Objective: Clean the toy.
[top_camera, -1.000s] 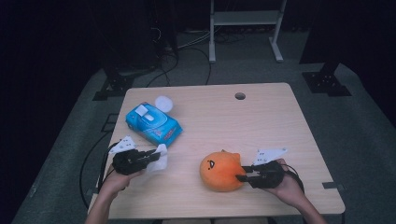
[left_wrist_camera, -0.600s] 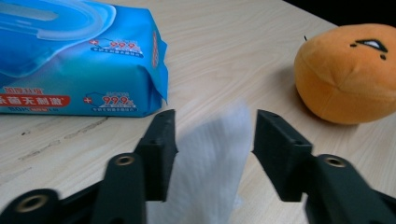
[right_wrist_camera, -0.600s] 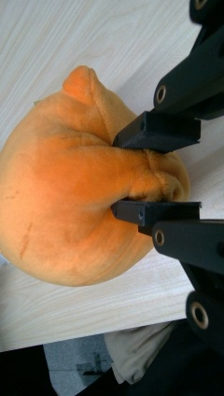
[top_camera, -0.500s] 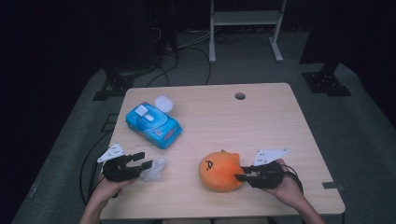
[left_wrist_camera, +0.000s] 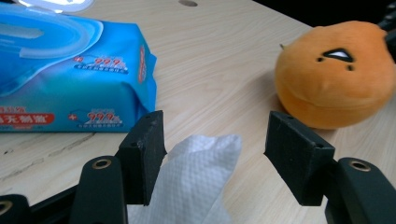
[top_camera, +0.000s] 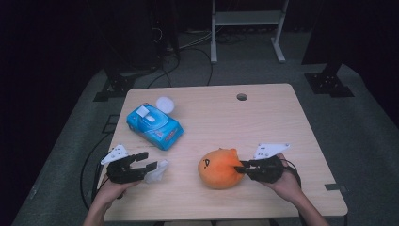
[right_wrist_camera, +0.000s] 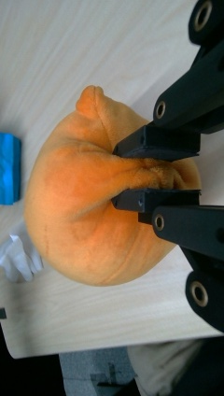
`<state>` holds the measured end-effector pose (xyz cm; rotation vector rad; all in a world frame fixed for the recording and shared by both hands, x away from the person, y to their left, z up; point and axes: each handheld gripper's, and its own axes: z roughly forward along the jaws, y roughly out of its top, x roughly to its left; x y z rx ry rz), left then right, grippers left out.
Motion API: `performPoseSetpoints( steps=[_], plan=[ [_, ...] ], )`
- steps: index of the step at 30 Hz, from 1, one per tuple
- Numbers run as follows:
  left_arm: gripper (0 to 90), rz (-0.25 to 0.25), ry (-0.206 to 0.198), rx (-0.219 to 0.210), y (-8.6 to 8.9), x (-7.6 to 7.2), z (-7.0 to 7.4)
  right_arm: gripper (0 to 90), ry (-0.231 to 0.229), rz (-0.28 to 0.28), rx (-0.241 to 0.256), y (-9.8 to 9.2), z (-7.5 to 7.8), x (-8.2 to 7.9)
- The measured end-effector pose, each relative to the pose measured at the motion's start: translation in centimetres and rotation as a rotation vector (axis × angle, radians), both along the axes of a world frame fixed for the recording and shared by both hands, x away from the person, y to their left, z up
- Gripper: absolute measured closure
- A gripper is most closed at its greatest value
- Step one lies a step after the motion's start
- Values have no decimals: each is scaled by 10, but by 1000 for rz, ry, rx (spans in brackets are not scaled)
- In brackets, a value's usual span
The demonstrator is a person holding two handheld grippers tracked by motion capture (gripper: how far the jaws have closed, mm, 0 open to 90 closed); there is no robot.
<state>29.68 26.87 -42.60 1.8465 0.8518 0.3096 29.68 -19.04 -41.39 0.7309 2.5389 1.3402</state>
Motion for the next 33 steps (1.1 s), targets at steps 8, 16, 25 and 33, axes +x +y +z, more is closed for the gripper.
performPoseSetpoints(
  steps=[8, 16, 25, 33],
  plan=[
    [364, -46, -16, -22, -15, 4, 6, 767, -51, -88, 25, -3, 13, 36],
    [345, -59, -10, -34, -23, 8, 3, 733, -18, -171, 52, -16, -4, 75],
    [315, -65, -2, -37, -27, 8, -1, 534, 43, -146, 120, -45, -11, 67],
    [303, -65, -3, -39, -31, 6, -3, 439, 62, -161, 123, -67, -12, 54]
  ],
)
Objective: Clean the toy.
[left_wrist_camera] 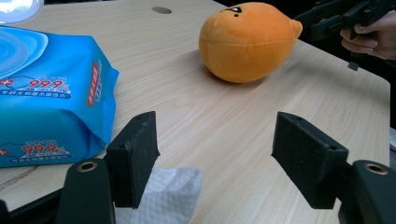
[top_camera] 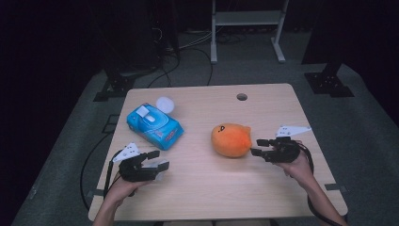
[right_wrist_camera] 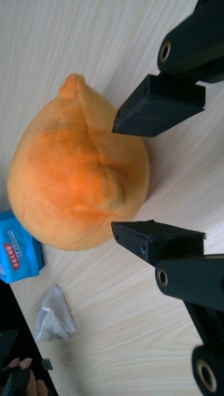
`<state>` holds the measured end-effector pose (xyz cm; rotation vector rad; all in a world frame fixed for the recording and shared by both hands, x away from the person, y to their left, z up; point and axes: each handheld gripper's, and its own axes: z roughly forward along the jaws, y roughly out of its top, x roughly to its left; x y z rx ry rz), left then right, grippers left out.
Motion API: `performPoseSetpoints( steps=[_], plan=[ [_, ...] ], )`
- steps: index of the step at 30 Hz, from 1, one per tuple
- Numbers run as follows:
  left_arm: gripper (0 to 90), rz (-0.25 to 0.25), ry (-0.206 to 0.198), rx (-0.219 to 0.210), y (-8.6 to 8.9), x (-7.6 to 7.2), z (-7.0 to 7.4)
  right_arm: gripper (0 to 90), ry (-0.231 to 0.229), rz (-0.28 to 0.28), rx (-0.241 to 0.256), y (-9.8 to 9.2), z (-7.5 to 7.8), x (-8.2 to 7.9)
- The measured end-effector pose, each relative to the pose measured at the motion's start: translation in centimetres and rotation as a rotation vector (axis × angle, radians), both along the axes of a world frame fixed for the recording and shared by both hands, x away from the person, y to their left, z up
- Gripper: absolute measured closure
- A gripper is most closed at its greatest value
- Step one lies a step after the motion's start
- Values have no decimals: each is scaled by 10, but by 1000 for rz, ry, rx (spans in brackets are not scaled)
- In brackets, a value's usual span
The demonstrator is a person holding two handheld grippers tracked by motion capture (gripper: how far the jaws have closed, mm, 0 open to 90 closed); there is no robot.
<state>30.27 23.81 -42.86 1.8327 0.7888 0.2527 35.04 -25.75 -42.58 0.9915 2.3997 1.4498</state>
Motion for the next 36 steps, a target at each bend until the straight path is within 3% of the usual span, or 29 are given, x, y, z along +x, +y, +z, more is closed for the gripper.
performPoseSetpoints(
  steps=[9, 36],
  plan=[
    [283, 8, -1, 11, 0, -1, -2, 386, 9, -31, -14, -18, -4, -12],
    [245, 6, 5, 23, -5, -2, -7, 342, 55, -115, -26, -67, -21, -42]
  ],
)
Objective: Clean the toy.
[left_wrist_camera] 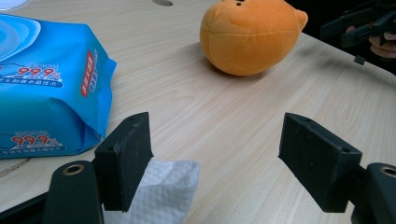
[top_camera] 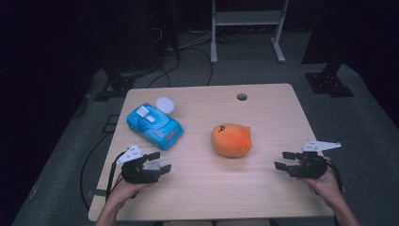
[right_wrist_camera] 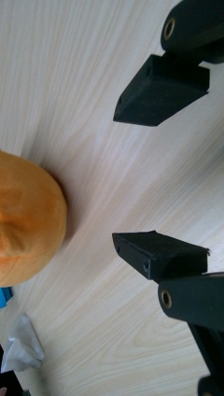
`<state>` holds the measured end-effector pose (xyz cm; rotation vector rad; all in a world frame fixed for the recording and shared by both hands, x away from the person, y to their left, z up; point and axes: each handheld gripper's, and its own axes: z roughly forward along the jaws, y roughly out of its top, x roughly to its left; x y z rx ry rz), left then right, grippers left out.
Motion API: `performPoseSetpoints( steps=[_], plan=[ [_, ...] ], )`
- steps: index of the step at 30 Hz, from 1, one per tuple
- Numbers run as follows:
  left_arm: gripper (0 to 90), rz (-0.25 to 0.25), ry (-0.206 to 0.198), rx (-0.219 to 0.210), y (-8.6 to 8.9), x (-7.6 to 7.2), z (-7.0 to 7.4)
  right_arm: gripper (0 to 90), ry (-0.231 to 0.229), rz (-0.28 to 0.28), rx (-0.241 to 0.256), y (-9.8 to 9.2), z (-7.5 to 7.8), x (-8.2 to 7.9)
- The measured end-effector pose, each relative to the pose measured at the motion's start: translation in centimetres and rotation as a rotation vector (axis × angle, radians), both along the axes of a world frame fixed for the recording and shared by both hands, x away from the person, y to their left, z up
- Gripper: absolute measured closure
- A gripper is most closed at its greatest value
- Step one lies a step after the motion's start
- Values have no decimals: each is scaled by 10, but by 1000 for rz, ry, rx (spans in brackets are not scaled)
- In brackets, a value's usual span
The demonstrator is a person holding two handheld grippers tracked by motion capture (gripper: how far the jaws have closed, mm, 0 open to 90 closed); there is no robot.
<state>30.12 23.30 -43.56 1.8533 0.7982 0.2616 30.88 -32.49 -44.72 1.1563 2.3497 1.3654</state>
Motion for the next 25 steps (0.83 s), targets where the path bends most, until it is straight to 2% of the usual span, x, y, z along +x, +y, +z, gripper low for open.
performPoseSetpoints(
  steps=[14, 25],
  plan=[
    [231, -12, 8, 5, -4, -2, -3, 339, 12, -63, 30, -28, -7, -21],
    [214, -17, -2, 13, -7, -3, -6, 330, 8, -73, 27, -33, -11, -34]
  ],
)
